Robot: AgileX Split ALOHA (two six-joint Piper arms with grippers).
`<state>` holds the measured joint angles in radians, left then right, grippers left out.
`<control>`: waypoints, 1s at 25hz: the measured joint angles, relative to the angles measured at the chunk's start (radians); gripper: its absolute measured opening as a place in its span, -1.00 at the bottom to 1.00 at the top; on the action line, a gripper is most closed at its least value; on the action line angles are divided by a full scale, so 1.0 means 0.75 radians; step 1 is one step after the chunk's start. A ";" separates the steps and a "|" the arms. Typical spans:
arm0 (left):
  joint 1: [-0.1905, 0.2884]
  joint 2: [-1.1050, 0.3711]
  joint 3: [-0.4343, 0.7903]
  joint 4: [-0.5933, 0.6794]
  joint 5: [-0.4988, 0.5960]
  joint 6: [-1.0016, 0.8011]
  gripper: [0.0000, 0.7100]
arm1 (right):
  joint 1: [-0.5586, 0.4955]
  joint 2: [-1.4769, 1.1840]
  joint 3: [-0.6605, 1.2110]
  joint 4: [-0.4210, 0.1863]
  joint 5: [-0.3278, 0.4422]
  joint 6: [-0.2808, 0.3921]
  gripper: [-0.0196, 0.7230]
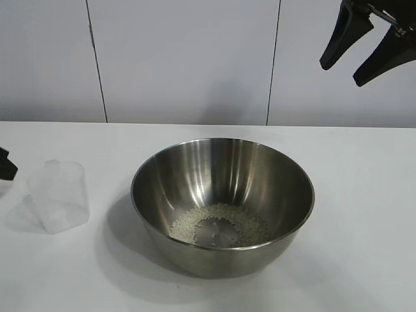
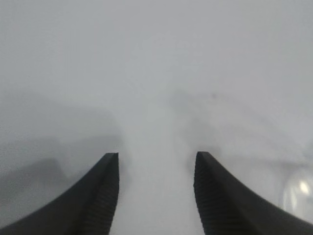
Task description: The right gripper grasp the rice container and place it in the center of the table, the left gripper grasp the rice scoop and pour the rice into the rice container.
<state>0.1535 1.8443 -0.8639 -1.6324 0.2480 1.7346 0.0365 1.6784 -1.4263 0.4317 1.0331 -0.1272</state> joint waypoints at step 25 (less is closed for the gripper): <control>-0.020 -0.038 -0.766 0.568 1.245 -1.158 0.00 | 0.000 0.000 0.000 0.005 -0.010 0.000 0.05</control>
<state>0.1387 1.8158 -1.4386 -1.2062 1.1817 0.8659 0.0365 1.6784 -1.4263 0.4357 1.0255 -0.1272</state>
